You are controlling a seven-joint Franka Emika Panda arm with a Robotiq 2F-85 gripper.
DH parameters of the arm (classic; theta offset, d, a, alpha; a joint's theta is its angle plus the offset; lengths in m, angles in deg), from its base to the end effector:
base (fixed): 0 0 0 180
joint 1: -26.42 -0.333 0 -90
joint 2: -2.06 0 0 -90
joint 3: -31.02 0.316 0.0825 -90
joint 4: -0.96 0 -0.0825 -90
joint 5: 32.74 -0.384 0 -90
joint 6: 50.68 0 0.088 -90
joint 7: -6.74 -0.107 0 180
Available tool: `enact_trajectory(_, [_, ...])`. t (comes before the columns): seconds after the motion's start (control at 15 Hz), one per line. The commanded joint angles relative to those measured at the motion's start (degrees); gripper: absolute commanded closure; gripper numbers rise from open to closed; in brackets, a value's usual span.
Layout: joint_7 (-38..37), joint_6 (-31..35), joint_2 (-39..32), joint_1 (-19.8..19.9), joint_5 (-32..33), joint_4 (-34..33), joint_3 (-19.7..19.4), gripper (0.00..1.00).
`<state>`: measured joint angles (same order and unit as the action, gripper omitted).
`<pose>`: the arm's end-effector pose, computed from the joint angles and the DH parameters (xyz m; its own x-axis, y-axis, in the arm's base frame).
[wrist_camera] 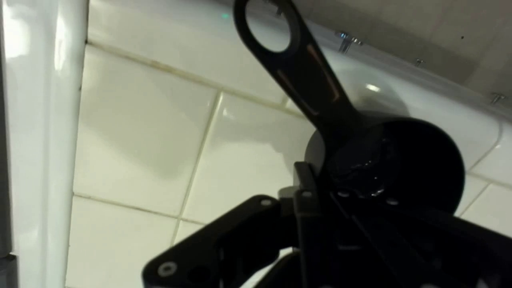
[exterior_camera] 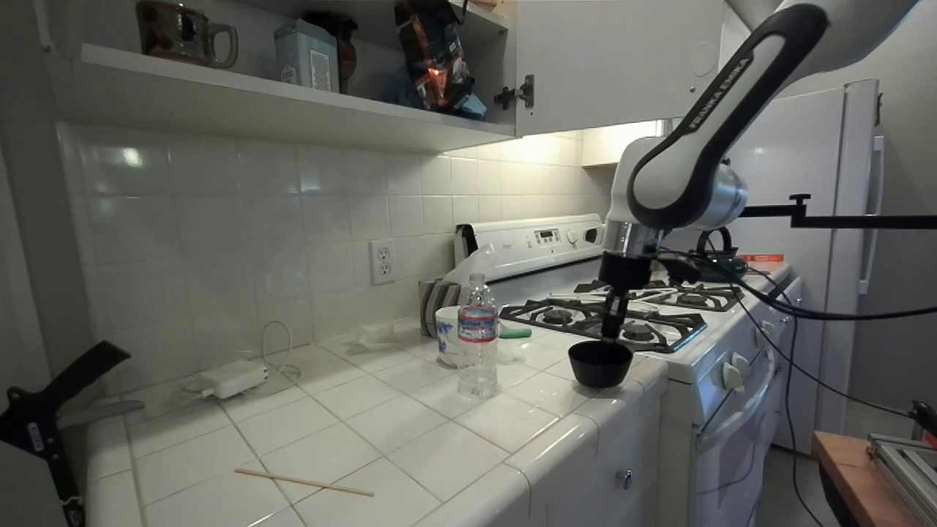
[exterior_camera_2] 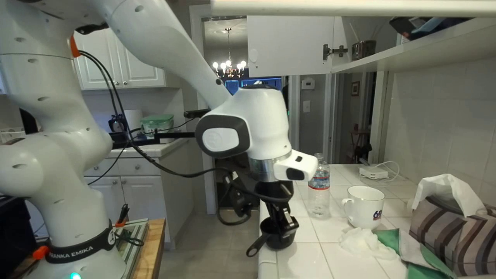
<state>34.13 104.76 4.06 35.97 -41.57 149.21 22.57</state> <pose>0.4330 -0.1461 0.2862 0.9838 0.0271 0.1771 0.0293 -0.9995 -0.0100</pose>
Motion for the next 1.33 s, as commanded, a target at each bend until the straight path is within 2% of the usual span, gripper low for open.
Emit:
enact_trajectory(0.0, [-3.0, -1.1, 14.3, -2.3, 3.2, 10.8, 1.2, 0.99])
enact_trajectory(0.2, [-6.0, -4.1, 19.9, -8.0, 0.7, 11.2, 3.5, 0.99])
enact_trajectory(0.47, [-18.9, -9.0, 18.5, -13.3, 2.0, 3.3, 10.2, 0.99])
enact_trajectory(0.53, [-14.2, -5.4, 19.5, -12.9, 1.9, 7.2, 7.0, 0.99])
enact_trajectory(0.67, [-15.8, -6.0, 19.4, -14.1, 1.8, 6.2, 8.0, 0.97])
enact_trajectory(0.87, [-14.8, -5.9, 19.3, -13.6, 1.6, 6.7, 6.5, 0.97])
enact_trajectory(1.13, [-14.8, -5.9, 19.3, -13.6, 1.6, 6.8, 6.4, 0.99])
enact_trajectory(1.27, [-14.1, -4.2, 15.3, -14.3, 1.0, 2.8, 6.3, 0.99])
